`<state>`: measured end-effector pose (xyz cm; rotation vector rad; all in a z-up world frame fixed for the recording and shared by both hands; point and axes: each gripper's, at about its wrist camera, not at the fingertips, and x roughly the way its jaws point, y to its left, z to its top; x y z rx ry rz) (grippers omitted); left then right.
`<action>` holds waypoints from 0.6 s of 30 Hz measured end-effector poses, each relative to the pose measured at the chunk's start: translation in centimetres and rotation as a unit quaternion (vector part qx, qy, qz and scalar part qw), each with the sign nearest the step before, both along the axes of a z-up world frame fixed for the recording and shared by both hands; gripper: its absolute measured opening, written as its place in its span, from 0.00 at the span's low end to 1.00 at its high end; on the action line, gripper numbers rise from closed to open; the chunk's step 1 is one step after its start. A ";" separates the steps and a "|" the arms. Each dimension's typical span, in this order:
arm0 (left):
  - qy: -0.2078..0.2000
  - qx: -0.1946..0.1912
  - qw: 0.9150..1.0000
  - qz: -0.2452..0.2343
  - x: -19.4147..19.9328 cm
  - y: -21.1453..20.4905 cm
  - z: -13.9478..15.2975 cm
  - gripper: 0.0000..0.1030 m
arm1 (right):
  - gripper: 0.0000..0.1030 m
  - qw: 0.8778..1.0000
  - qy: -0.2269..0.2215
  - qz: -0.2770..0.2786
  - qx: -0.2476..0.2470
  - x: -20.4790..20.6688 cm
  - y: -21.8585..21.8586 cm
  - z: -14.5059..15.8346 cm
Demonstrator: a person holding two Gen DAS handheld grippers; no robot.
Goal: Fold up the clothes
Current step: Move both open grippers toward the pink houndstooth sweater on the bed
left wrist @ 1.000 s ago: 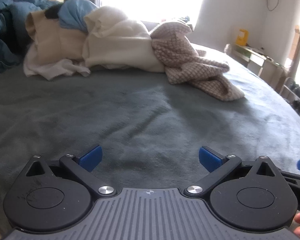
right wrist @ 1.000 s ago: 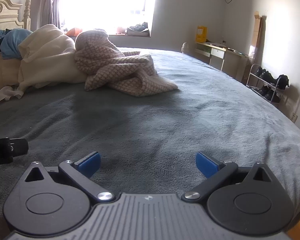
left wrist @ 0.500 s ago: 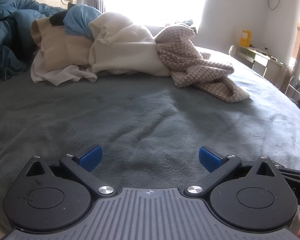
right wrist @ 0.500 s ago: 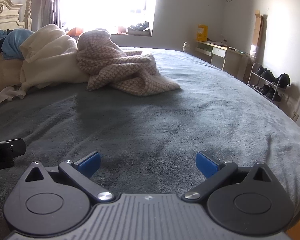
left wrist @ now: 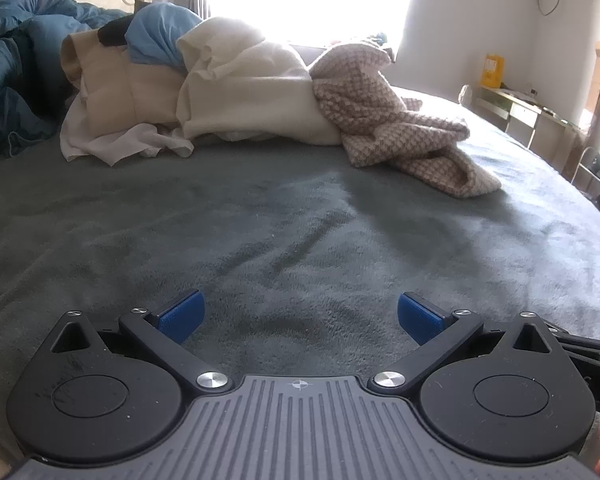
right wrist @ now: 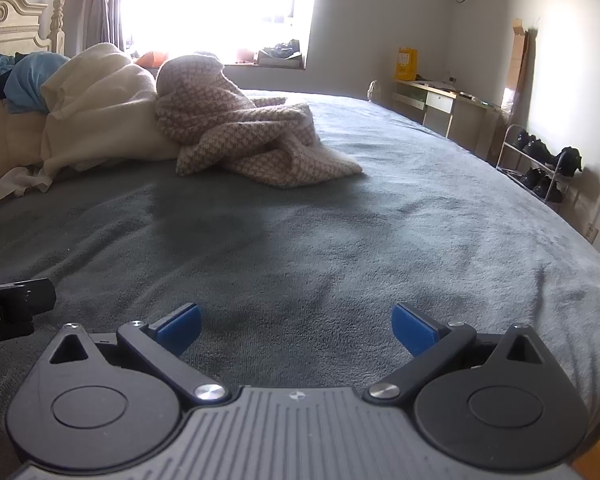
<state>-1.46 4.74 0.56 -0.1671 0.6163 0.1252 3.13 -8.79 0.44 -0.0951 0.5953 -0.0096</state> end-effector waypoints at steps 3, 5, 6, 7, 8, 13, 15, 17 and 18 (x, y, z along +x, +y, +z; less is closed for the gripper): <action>0.001 0.000 1.000 0.000 0.0 0.0 -0.1 1.00 | 1.00 1.000 0.002 0.001 0.002 0.0 0.0 -0.1; 0.002 0.000 1.000 0.001 0.1 0.1 -0.2 1.00 | 1.00 1.000 0.004 0.001 0.001 0.1 0.0 -0.2; 0.003 -0.001 1.000 0.001 0.1 0.1 -0.2 1.00 | 1.00 1.000 0.004 0.001 0.001 0.1 0.1 -0.2; 0.003 -0.001 1.000 0.001 0.1 0.1 -0.2 1.00 | 1.00 1.000 0.004 0.001 0.001 0.1 0.1 -0.3; 0.004 -0.001 1.000 0.001 0.1 0.1 -0.3 1.00 | 1.00 1.000 0.005 0.001 0.000 0.1 0.1 -0.3; 0.007 -0.001 1.000 0.002 0.2 0.2 -0.5 1.00 | 1.00 1.000 0.007 0.000 -0.001 0.2 0.3 -0.4; 0.008 -0.001 1.000 0.003 0.3 0.3 -0.6 1.00 | 1.00 1.000 0.008 0.000 -0.002 0.3 0.3 -0.4; 0.009 -0.001 1.000 0.003 0.3 0.4 -0.7 1.00 | 1.00 1.000 0.009 0.001 -0.003 0.3 0.3 -0.5; 0.010 -0.001 1.000 0.004 0.4 0.4 -0.7 1.00 | 1.00 1.000 0.009 0.001 -0.003 0.4 0.3 -0.5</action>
